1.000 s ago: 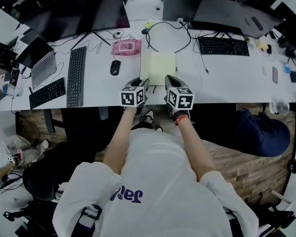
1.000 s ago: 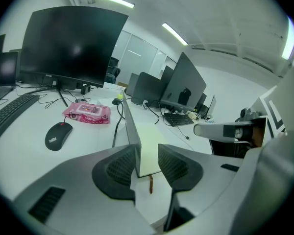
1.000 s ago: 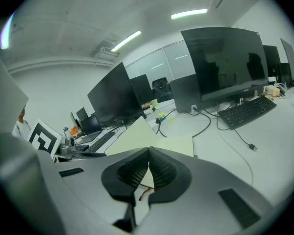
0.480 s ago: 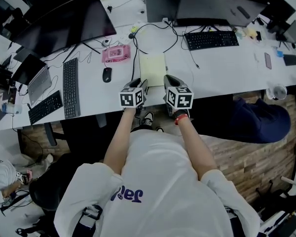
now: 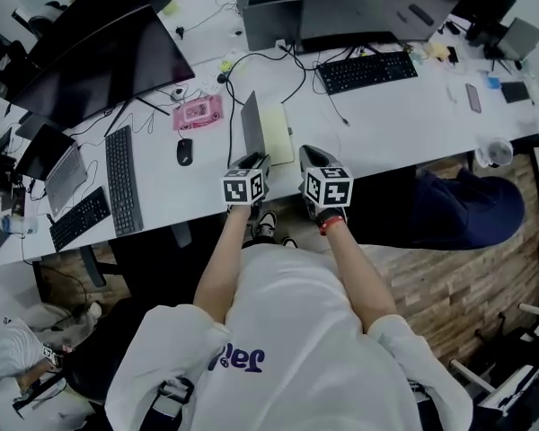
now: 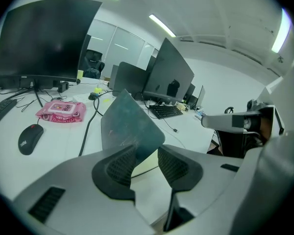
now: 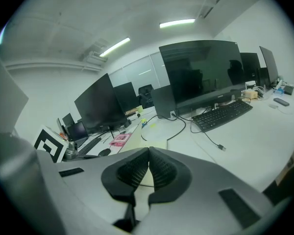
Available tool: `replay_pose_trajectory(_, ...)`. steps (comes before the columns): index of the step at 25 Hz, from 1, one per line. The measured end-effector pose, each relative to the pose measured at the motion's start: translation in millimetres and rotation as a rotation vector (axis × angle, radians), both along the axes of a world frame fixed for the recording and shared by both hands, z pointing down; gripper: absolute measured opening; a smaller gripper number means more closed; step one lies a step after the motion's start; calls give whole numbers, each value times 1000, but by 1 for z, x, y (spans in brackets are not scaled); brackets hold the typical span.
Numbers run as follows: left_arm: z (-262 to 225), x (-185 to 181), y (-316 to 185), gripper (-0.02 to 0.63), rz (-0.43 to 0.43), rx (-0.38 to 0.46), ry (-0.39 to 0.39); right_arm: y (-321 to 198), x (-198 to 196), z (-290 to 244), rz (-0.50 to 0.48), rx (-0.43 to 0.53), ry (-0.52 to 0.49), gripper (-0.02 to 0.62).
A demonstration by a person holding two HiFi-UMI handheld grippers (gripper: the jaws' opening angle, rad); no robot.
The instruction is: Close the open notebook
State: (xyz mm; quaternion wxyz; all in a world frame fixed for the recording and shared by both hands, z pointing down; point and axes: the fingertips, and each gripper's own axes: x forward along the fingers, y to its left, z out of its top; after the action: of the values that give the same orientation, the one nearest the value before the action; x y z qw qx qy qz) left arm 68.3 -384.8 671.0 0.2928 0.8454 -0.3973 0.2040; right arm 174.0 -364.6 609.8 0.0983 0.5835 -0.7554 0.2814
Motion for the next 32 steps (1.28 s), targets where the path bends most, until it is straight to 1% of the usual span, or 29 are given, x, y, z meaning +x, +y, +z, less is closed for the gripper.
replay_pose_trajectory(9,12,20,2,166,71,10,-69,8,18,2,52,-10,11,12)
replay_pose_trajectory(14,24,29,2,166,122,63,-158,11,26,6,82,-22,9,12)
replay_pose_trajectory(23,42,42,0,167,176,59,-211,15,38,13,124,-46,19,12)
replay_pose_trajectory(29,59,48,1,172,203,52,-219,15,40,16,141,-56,22,12)
replay_pose_trajectory(30,62,49,1,173,203,45,-220,14,40,17,141,-58,23,12)
replay_pose_trajectory(32,67,47,-3,172,172,18,-214,14,39,19,141,-62,25,12)
